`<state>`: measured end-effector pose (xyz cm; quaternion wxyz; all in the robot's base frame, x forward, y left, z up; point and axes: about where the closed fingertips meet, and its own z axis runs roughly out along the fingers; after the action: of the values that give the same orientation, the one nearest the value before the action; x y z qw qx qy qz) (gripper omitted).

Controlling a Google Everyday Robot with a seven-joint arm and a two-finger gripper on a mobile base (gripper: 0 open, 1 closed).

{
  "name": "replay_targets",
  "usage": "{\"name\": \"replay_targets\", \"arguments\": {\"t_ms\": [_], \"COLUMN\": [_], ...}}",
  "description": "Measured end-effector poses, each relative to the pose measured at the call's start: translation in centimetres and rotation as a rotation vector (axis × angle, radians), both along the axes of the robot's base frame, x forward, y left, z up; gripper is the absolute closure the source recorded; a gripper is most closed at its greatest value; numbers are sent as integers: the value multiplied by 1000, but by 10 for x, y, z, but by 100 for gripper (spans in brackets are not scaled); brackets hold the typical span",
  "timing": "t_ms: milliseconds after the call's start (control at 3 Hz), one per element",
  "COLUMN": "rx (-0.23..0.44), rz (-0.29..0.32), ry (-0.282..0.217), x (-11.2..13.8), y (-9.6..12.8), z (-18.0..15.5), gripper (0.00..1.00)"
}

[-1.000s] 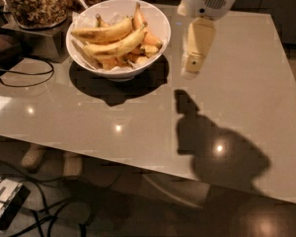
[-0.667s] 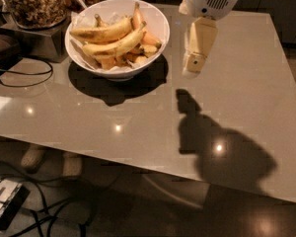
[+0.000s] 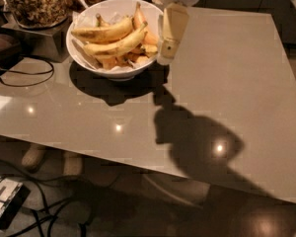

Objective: Pick banana from white bowl

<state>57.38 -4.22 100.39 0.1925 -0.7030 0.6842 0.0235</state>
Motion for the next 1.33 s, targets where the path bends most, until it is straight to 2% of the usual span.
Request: {"name": "replay_targets", "arguments": {"t_ms": [333,1000,1333], "rx": [-5,-11,-18], "rz": [50,102,115], "ry": [-13,-8,8], "x": [11,31,41], "y": [28,64,76], "z": [7,5,-3], "gripper": [9,43,42]}}
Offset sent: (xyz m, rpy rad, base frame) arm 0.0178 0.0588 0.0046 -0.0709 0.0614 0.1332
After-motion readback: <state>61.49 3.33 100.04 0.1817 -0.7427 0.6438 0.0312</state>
